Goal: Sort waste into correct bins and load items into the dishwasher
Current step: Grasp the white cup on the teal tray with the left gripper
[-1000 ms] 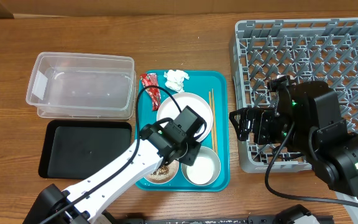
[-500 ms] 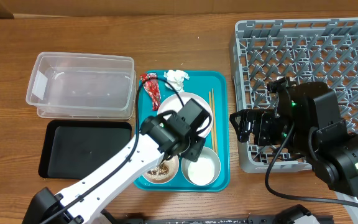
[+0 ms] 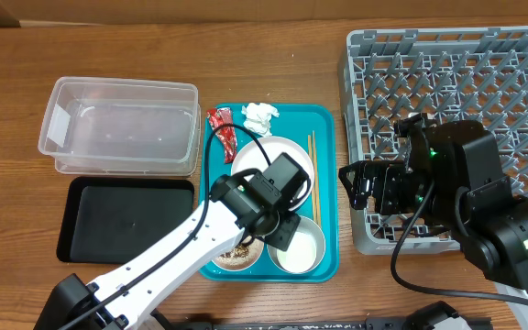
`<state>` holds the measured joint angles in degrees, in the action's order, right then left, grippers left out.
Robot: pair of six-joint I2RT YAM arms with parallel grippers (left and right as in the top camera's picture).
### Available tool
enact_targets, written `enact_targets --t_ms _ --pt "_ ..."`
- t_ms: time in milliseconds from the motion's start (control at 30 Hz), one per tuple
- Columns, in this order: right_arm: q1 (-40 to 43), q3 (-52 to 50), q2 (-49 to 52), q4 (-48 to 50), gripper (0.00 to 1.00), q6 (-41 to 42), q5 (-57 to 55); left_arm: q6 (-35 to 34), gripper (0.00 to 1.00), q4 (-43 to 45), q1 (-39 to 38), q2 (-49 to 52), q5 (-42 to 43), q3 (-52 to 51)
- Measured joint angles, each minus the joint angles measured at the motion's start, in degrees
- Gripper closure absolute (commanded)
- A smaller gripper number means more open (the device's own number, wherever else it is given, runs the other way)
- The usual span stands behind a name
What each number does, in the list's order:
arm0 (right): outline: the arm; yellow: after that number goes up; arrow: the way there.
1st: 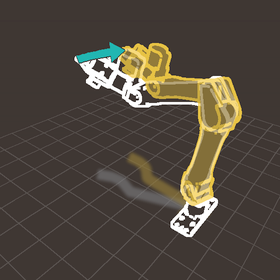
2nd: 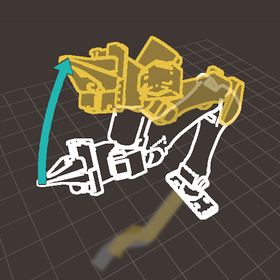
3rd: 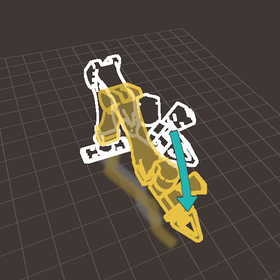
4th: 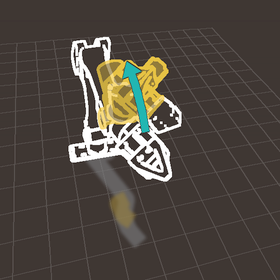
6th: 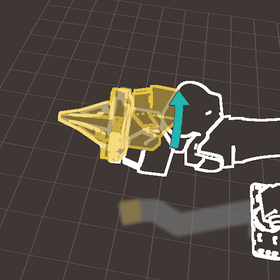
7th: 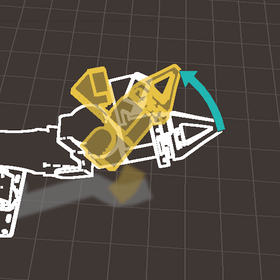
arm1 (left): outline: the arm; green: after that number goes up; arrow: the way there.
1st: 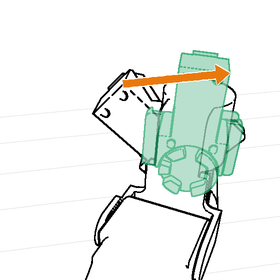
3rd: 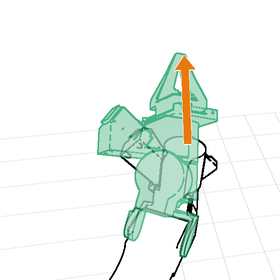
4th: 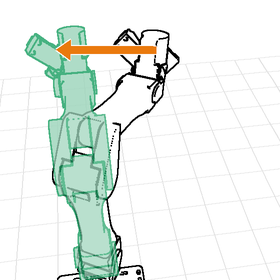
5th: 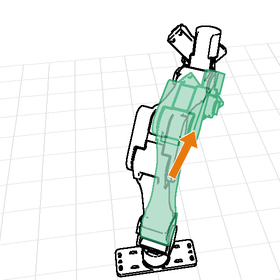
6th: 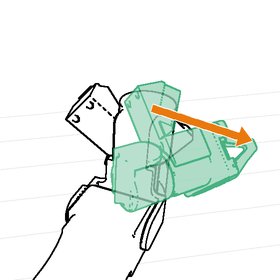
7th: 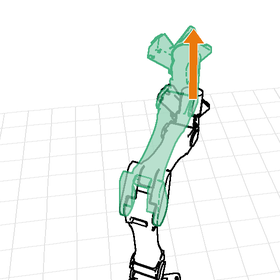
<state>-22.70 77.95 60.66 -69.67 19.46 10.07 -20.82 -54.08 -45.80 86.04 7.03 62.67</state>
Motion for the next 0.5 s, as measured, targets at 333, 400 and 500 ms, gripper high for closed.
enact_targets --t_ms 333,400,500 --pt "0.0 0.0 0.0 0.0 0.0 0.0 0.0 0.1 0.73 1.6 -1.1 0.1 1.6 -2.8" --pt "0.0 0.0 0.0 0.0 0.0 0.0 0.0 0.1 0.81 2.2 -1.1 0.2 1.4 -3.3" --pt "0.0 0.0 0.0 0.0 0.0 0.0 0.0 0.0 0.96 2.8 -1.1 0.3 1.3 -3.6"
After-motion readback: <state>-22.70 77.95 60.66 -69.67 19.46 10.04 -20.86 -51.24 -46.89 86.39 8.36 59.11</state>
